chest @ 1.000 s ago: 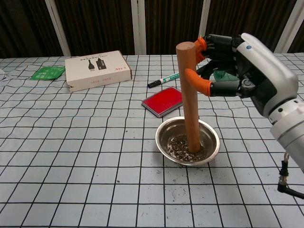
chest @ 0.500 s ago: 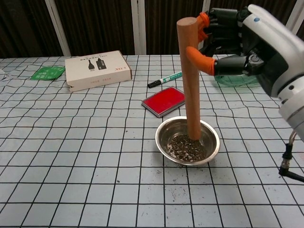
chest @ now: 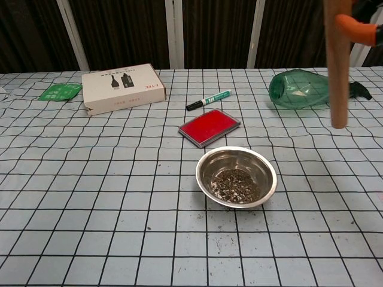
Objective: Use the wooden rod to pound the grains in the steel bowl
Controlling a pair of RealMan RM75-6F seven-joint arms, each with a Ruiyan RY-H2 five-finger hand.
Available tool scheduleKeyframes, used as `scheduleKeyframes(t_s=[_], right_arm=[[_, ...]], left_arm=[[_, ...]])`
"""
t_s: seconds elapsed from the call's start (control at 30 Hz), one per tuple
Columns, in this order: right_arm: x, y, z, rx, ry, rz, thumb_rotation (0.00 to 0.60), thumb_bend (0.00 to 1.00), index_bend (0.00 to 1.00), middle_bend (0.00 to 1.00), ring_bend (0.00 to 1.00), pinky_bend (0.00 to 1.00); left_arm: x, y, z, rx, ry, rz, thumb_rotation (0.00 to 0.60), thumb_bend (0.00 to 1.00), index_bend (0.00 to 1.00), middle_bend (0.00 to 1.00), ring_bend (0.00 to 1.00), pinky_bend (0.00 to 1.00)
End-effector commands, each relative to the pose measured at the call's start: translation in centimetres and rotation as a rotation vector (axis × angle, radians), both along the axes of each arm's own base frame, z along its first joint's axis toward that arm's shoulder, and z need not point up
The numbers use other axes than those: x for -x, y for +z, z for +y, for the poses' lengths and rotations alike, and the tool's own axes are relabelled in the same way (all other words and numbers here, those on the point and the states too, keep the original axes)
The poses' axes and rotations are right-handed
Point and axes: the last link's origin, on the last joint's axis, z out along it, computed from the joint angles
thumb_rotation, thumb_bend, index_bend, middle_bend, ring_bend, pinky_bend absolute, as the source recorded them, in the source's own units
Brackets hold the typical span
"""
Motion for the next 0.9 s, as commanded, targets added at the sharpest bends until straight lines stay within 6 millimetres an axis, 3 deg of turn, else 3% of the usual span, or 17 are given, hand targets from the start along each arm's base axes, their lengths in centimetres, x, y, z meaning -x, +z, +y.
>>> scheduleKeyframes(t_s=[0.03, 0.27, 0.33, 0.4, 0.5, 0.57, 0.7, 0.9], right_arm=[[3.9, 1.5, -0.2, 0.041, -0.101, 0.089, 0.600, 0.58, 0.83, 0.65, 0.62, 0.30], [8.6, 3.0, -0.5, 0.118, -0.239, 0.265, 0.600, 0.58, 0.81, 0.65, 0.60, 0.26], [9.0, 2.5, -0.4, 0.089, -0.266, 0.319, 0.600, 0.58, 0.70, 0.60, 0.52, 0.15], [9.1, 1.9, -0.2, 0.045, -0.277, 0.356, 0.600, 0.58, 0.42, 0.41, 0.31, 0.02], [9.1, 0.7, 0.5, -0.065, -0.292, 0.427, 0.600, 0.57, 0.14, 0.23, 0.12, 0.00], [8.7, 0.2, 0.8, -0.108, -0.288, 0.443, 0.600, 0.54, 0.05, 0.17, 0.06, 0.00], [7.2, -0.8, 1.8, -0.182, -0.255, 0.480, 0.600, 0.45, 0.00, 0.10, 0.00, 0.00], [5.7, -1.2, 3.0, -0.206, -0.214, 0.482, 0.600, 0.44, 0.00, 0.10, 0.00, 0.00]], left_arm=[[0.0, 0.0, 0.0, -0.002, 0.001, 0.001, 0.600, 0.09, 0.00, 0.00, 0.00, 0.00], [0.0, -0.1, 0.0, -0.006, 0.006, 0.005, 0.600, 0.09, 0.00, 0.00, 0.00, 0.00], [0.0, -0.1, 0.0, -0.004, 0.010, 0.002, 0.600, 0.09, 0.00, 0.00, 0.00, 0.00], [0.0, -0.1, 0.0, -0.005, 0.013, 0.000, 0.600, 0.09, 0.00, 0.00, 0.00, 0.00], [0.0, 0.0, 0.0, -0.008, 0.016, -0.004, 0.600, 0.09, 0.00, 0.00, 0.00, 0.00], [0.0, 0.0, 0.0, -0.008, 0.017, -0.005, 0.600, 0.09, 0.00, 0.00, 0.00, 0.00], [0.0, 0.0, 0.0, -0.006, 0.016, -0.004, 0.600, 0.09, 0.00, 0.00, 0.00, 0.00], [0.1, 0.0, -0.1, -0.005, 0.016, -0.004, 0.600, 0.09, 0.00, 0.00, 0.00, 0.00]])
